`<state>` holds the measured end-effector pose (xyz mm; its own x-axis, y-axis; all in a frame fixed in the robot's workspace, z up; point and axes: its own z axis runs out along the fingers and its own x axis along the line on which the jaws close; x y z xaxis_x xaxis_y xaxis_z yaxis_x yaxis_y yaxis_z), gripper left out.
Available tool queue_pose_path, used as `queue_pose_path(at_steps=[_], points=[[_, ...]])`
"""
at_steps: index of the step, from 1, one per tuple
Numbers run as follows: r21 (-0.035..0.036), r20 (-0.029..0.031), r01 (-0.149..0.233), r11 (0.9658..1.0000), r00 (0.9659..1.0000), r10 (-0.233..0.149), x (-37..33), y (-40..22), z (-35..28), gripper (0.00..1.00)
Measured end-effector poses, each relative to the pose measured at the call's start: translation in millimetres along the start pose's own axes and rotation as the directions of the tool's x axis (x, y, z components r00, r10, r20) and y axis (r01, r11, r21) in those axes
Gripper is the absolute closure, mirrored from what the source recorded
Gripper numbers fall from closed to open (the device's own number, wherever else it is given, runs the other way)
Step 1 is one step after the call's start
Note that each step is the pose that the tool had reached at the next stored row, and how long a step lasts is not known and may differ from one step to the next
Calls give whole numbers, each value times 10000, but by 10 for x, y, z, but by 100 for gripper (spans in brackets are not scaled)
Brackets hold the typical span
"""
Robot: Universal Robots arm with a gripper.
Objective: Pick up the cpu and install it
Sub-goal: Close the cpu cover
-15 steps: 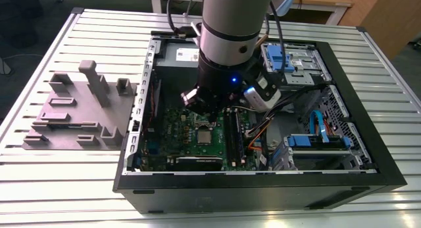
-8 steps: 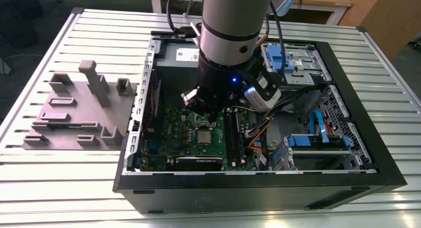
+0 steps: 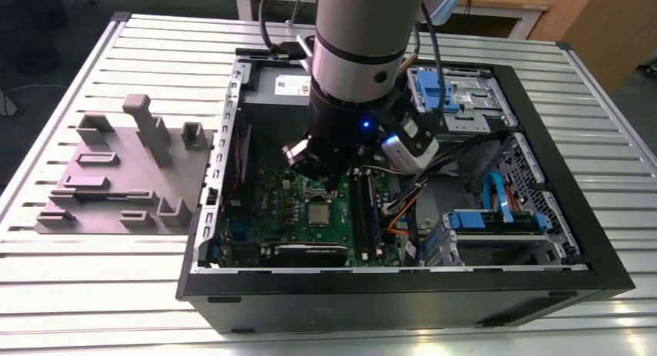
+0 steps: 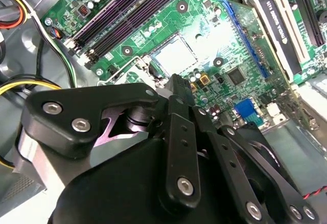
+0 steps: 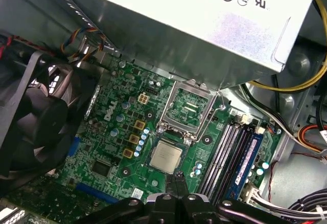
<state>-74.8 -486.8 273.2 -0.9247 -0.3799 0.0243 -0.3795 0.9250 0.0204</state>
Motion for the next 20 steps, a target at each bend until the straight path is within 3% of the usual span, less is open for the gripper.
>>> queue_pose_path(at_steps=[5,20], points=[[6,-5,215,9998,9998,-215,0,0,0,90],[6,-5,247,9997,9997,-247,0,0,0,90]])
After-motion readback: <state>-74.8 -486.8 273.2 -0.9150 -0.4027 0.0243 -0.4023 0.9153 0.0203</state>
